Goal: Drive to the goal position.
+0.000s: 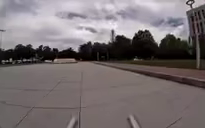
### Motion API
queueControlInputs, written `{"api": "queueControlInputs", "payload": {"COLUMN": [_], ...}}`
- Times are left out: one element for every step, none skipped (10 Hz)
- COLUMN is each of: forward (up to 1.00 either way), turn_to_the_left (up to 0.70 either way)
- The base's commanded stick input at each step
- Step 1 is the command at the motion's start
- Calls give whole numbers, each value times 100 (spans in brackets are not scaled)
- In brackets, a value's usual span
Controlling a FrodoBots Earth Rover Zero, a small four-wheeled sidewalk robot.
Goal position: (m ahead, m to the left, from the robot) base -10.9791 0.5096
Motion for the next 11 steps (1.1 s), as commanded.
{"api": "queueControlInputs", "payload": {"forward": [70, 70, 70, 70, 70, 70, 70, 70, 70, 70, 70], "turn_to_the_left": [32, 31, 23, 15, 10, 4, 1, 1, 1, 7, 28]}}
